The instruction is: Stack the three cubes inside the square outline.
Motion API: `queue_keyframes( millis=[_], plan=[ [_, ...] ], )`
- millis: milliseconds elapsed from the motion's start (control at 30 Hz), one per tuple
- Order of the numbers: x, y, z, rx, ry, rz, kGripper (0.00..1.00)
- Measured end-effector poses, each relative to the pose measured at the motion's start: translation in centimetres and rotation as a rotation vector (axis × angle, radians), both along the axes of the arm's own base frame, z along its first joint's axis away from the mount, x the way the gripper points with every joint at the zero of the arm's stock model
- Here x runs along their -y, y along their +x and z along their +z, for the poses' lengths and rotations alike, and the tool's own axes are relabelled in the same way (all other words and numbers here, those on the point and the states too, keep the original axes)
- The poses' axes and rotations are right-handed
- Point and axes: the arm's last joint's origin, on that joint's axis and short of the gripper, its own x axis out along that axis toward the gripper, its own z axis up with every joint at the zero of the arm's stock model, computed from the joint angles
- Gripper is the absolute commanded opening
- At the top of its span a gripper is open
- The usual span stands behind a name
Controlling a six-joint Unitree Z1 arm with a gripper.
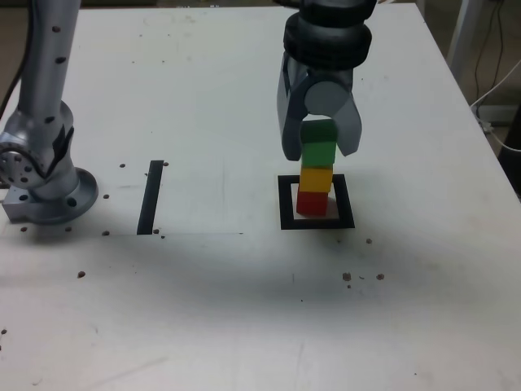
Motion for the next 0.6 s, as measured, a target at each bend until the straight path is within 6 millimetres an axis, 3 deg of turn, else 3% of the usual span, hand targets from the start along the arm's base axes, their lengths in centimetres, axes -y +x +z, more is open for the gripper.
queue_keyframes(
  millis=[233,433,600],
  plan=[
    [-0.24,0.02,-0.42,-0.016,-0.006,0.009,0.54],
    [-0.25,0.17,-0.52,-0.005,-0.009,-0.001,0.94],
    [-0.27,0.26,-0.53,0.003,-0.006,-0.013,0.99]
  ],
)
